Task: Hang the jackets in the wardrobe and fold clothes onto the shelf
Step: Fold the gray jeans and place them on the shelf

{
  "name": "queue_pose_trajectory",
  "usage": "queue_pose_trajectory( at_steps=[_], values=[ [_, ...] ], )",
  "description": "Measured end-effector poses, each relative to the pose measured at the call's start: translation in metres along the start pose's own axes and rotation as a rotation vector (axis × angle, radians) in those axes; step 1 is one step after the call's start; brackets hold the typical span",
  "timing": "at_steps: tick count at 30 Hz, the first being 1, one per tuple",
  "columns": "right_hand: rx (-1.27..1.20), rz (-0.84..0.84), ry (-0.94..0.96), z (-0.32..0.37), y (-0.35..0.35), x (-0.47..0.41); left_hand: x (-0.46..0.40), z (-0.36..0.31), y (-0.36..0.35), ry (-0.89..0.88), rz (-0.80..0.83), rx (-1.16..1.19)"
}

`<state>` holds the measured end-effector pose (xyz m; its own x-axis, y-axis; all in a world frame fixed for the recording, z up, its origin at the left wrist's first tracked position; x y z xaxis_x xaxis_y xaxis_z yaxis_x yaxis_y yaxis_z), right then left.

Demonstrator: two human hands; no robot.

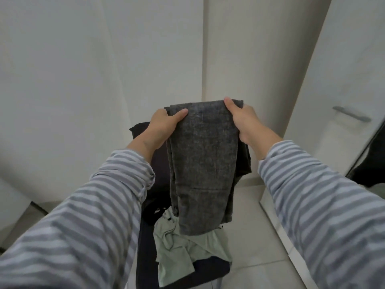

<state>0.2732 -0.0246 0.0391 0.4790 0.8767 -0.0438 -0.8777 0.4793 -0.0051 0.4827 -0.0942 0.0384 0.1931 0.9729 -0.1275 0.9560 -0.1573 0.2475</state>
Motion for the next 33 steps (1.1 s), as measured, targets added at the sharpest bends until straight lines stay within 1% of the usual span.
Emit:
queue_pose_trajectory(
  at_steps=[6,9,12,14,16,18,20,21,24,26,27,29,30,33],
  values=[
    [0.233,-0.052,0.053,0.003,0.008,0.009,0.013,0.001,0.005,-0.046,-0.134,-0.11],
    [0.366,-0.064,0.064,0.003,0.012,0.015,0.025,-0.003,0.014,-0.058,-0.212,-0.257],
    [0.384,-0.032,0.035,0.001,0.01,0.028,0.041,-0.007,0.023,-0.042,-0.283,-0.398],
    [0.343,-0.002,-0.011,-0.004,0.011,0.035,0.052,-0.014,0.03,-0.017,-0.322,-0.415],
    [0.306,0.056,-0.062,-0.011,0.012,0.043,0.064,-0.02,0.032,0.022,-0.297,-0.396],
    [0.294,0.141,-0.092,-0.015,0.01,0.053,0.072,-0.024,0.025,0.013,-0.203,-0.385],
    [0.337,0.195,-0.106,-0.016,0.009,0.061,0.081,-0.022,0.018,-0.001,-0.13,-0.455],
    [0.356,0.198,-0.106,-0.016,0.008,0.061,0.085,-0.021,0.018,-0.011,-0.123,-0.516],
    [0.476,0.215,-0.062,-0.008,0.007,0.071,0.098,-0.023,0.024,-0.045,-0.184,-0.646],
    [0.596,0.175,-0.002,-0.002,0.012,0.073,0.107,-0.026,0.028,-0.068,-0.246,-0.725],
    [0.605,0.162,0.023,0.0,0.014,0.075,0.11,-0.026,0.03,-0.067,-0.281,-0.754],
    [0.469,0.222,0.062,0.005,0.012,0.077,0.118,-0.026,0.035,-0.048,-0.342,-0.766],
    [0.415,0.257,0.072,0.007,0.011,0.083,0.122,-0.029,0.036,-0.065,-0.354,-0.746],
    [0.369,0.239,0.11,0.006,0.016,0.087,0.126,-0.033,0.032,-0.166,-0.274,-0.625]
  ],
)
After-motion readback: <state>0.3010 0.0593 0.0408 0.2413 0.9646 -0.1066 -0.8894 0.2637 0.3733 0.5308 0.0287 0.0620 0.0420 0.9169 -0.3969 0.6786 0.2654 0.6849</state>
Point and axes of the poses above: each hand's wrist, its own x-axis away from the middle knuckle, its own y-axis out of the back of the hand, z = x × y, the point moved 10 cm from there along -x, towards the middle knuckle, and after that the axes turned 1 degree about y, right-handed, at the moved point
